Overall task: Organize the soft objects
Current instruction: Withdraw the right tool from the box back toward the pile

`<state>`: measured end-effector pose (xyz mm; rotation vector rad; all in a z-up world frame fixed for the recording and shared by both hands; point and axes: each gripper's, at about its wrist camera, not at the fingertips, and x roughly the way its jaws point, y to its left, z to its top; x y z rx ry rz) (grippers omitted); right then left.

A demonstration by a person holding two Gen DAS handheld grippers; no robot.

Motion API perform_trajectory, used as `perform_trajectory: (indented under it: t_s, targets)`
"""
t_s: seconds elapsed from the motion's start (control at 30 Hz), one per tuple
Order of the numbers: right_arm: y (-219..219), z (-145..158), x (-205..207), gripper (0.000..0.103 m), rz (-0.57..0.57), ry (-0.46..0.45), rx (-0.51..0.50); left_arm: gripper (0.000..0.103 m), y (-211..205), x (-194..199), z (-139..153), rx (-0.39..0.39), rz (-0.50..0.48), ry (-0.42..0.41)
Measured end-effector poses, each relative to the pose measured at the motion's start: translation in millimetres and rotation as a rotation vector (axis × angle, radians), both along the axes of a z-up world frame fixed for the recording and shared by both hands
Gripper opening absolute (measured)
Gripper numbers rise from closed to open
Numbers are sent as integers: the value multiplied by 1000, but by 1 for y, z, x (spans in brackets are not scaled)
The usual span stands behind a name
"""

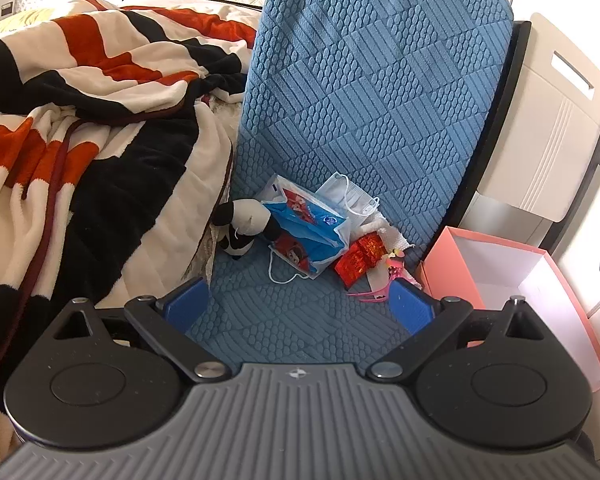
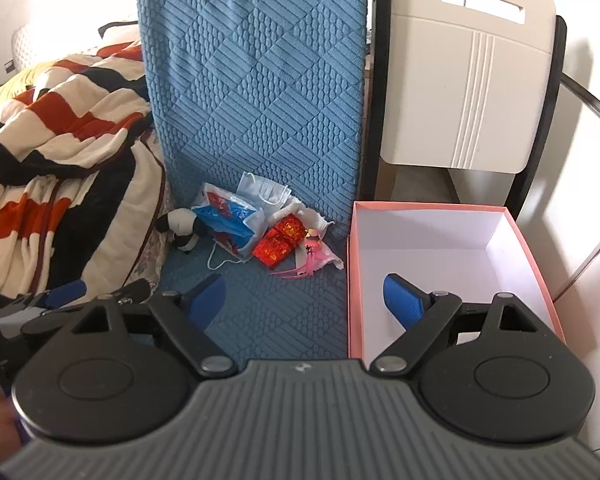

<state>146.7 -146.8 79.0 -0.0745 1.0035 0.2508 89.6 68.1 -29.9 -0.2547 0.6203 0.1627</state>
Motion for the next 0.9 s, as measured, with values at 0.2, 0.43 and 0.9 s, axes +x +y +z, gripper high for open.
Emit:
perform_trajectory:
  t_s: [0.2,0.43,0.9]
  targets:
    - [-3,0,3,88,-11,-5,-15,99,1,3,1,-3,-3,-6]
    - [-9,-11,5,88,-1,7,-10,99,2,8,-7,-1,-1,-6]
    - [4,-75,-2,88,94,50,18,99,8,53,-60,-30,-20,-44]
